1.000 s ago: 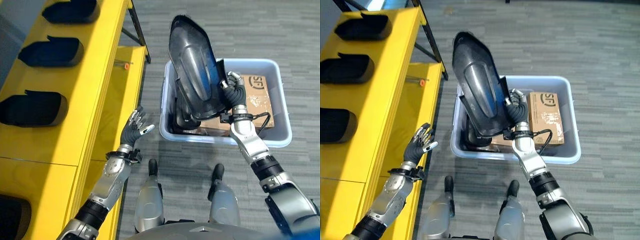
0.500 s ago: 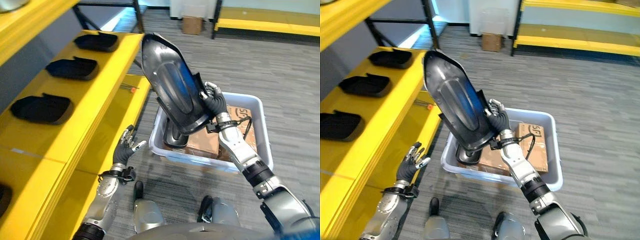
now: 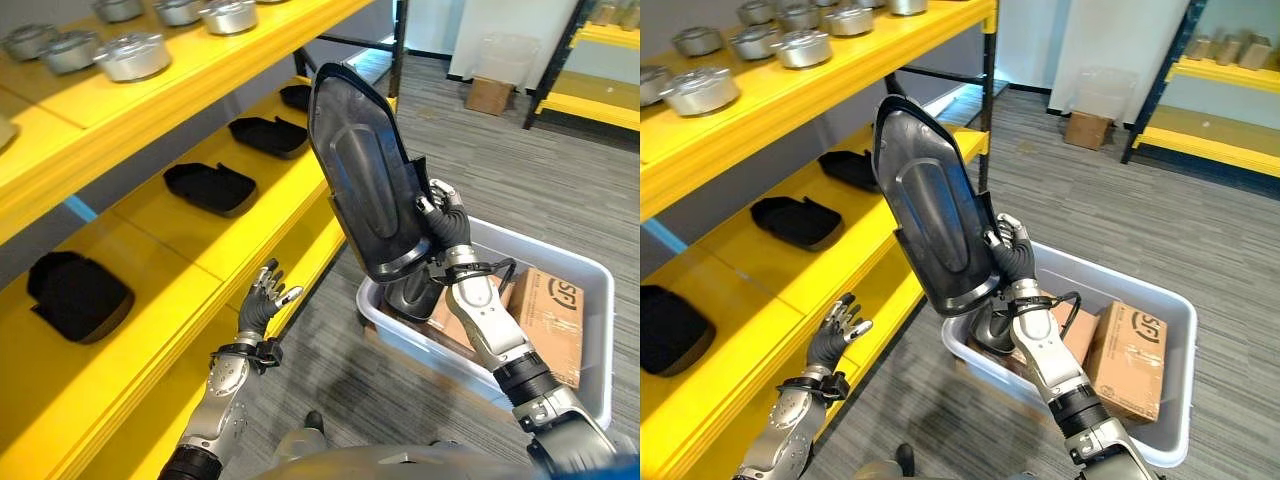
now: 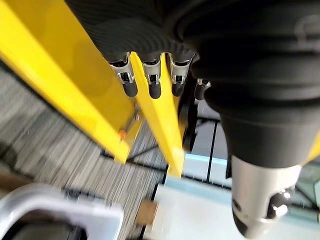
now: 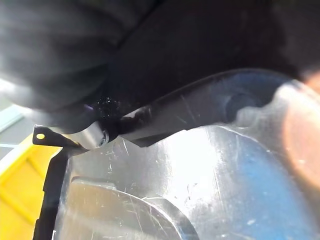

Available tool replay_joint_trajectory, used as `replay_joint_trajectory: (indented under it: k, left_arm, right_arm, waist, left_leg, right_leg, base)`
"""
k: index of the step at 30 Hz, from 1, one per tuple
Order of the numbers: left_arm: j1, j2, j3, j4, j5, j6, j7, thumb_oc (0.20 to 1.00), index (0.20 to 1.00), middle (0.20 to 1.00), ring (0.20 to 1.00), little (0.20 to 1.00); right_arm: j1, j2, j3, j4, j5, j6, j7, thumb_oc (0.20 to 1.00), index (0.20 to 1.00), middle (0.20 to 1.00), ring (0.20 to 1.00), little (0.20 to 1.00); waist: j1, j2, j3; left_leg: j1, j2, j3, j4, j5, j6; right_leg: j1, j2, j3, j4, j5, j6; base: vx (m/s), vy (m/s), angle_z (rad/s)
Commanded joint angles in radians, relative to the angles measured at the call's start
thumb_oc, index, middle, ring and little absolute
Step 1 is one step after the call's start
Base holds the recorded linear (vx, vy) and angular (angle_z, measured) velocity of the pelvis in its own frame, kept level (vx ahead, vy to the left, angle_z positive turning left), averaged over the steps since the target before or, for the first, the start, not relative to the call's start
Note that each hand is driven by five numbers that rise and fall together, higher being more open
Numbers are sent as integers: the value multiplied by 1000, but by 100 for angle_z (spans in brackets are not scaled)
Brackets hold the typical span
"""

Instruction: Move parts from the plastic box to the shelf.

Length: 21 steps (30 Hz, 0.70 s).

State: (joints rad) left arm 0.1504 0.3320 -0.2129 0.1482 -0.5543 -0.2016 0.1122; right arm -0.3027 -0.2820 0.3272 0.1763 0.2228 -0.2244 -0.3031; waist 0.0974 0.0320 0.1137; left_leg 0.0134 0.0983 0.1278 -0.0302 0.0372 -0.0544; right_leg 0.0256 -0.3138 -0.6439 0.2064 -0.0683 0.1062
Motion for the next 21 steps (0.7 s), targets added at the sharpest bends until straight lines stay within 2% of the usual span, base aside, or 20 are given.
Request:
replay_joint_trajectory:
  k: [1, 3, 6, 8, 10, 11, 12, 13, 14, 15, 16, 17, 18, 19, 21]
  left_arm:
    - [-6, 45, 24, -81, 50, -50, -7, 1000, 1000, 1000, 1000, 1000]
    - [-1, 47, 31, -88, 57, -51, -5, 1000, 1000, 1000, 1000, 1000]
    - [-2, 53, 43, -94, 68, -59, -9, 1000, 1000, 1000, 1000, 1000]
    - [-8, 54, 44, -95, 71, -61, -8, 1000, 1000, 1000, 1000, 1000]
    - [-18, 60, 37, -87, 76, -63, -14, 1000, 1000, 1000, 1000, 1000]
    - [-26, 61, 30, -84, 82, -62, -13, 1000, 1000, 1000, 1000, 1000]
    - [-38, 62, 15, -67, 86, -65, -10, 1000, 1000, 1000, 1000, 1000]
    - [-44, 64, 9, -63, 83, -63, -16, 1000, 1000, 1000, 1000, 1000]
    - [-57, 65, -2, -61, 92, -57, -21, 1000, 1000, 1000, 1000, 1000]
    - [-62, 64, -8, -62, 94, -57, -23, 1000, 1000, 1000, 1000, 1000]
    - [-62, 64, -8, -62, 94, -57, -23, 1000, 1000, 1000, 1000, 1000]
    - [-72, 64, -15, -67, 107, -47, -28, 1000, 1000, 1000, 1000, 1000]
    - [-76, 61, -20, -68, 113, -43, -26, 1000, 1000, 1000, 1000, 1000]
    - [-80, 58, -23, -65, 117, -42, -22, 1000, 1000, 1000, 1000, 1000]
    - [-84, 53, -23, -58, 126, -40, -18, 1000, 1000, 1000, 1000, 1000]
  right_arm:
    - [-64, 22, -17, -46, 28, -56, 12, 200, 200, 200, 200, 200]
    - [-67, 23, -14, -45, 17, -52, 15, 200, 200, 200, 200, 200]
    - [-69, 21, -25, -66, -3, -50, 12, 200, 200, 200, 200, 200]
    - [-74, 29, -28, -71, -2, -53, 12, 200, 200, 200, 200, 200]
    - [-61, 36, -36, -78, 16, -57, 19, 200, 200, 200, 200, 200]
    - [-58, 41, -37, -80, 35, -62, 26, 200, 200, 200, 200, 200]
    - [-44, 36, -42, -89, 53, -64, 39, 200, 200, 200, 200, 200]
    - [-34, 26, -42, -101, 52, -60, 45, 200, 200, 200, 200, 200]
    - [-20, 9, -46, -121, 49, -66, 57, 200, 200, 200, 200, 200]
    - [-3, -1, -49, -132, 60, -69, 63, 200, 200, 200, 200, 200]
    - [-3, -1, -49, -132, 60, -69, 63, 200, 200, 200, 200, 200]
    - [17, -15, -65, -148, 71, -79, 64, 200, 200, 200, 200, 200]
    - [24, -14, -71, -150, 92, -86, 67, 200, 200, 200, 200, 200]
    - [29, -5, -73, -144, 134, -97, 75, 200, 200, 200, 200, 200]
    - [26, -10, -73, -140, 142, -95, 70, 200, 200, 200, 200, 200]
  waist:
    - [27, -36, -11]
    - [34, -42, -12]
    - [57, -61, -1]
    - [59, -59, 3]
    - [49, -54, 4]
    - [36, -50, 4]
    - [-6, -40, 3]
    - [-24, -33, 7]
    - [-50, -28, 13]
    - [-66, -31, 16]
    - [-66, -31, 15]
    - [-86, -51, 17]
    - [-97, -62, 16]
    - [-105, -74, 14]
    - [-111, -93, 15]
  left_leg:
    - [30, 0, -2, -9, -64, 3]
    - [29, -16, -6, -9, -70, 10]
    - [-14, -83, -39, 63, -122, 40]
    - [-28, -106, -51, 88, -139, 58]
    - [-30, -125, -66, 77, -135, 74]
    - [-34, -138, -67, 64, -106, 85]
    - [-31, -141, -96, 35, -80, 88]
    - [-19, -142, -117, 17, -69, 88]
    - [-10, -145, -143, -2, -47, 89]
    - [-5, -150, -164, -21, -31, 87]
    - [-5, -150, -164, -21, -31, 87]
    - [2, -169, -202, -37, -17, 84]
    - [2, -177, -217, -35, -17, 84]
    - [2, -188, -227, -32, -16, 85]
    - [3, -206, -240, -27, -15, 87]
  right_leg:
    - [41, -25, 32, -111, 114, 71]
    - [51, -37, 26, -124, 137, 84]
    - [73, -96, 33, -138, 216, 122]
    - [61, -109, 56, -121, 217, 118]
    - [41, -104, 130, -77, 214, 108]
    - [16, -92, 178, -59, 218, 83]
    - [-30, -13, 332, -41, 183, 52]
    - [-52, 49, 408, -27, 140, 40]
    - [-80, 141, 471, -2, 80, 16]
    - [-102, 203, 494, 17, 45, 2]
    - [-102, 203, 493, 17, 45, 2]
    - [-116, 287, 501, 11, 20, -15]
    - [-123, 326, 516, -1, 18, -21]
    - [-125, 359, 543, -24, 21, -26]
    - [-112, 394, 599, -98, 39, -40]
  base:
    - [23, 324, 23]
    - [30, 191, 19]
    - [20, 290, 25]
    - [14, 283, 33]
    - [15, 274, 62]
    - [-11, 259, 87]
    - [4, 254, 73]
    - [68, 220, 103]
    - [75, 188, 111]
    - [41, 129, 110]
    - [60, 85, 94]
    - [57, 41, 67]
    - [70, 66, 92]
    - [40, 42, 83]
    - [19, 9, 57]
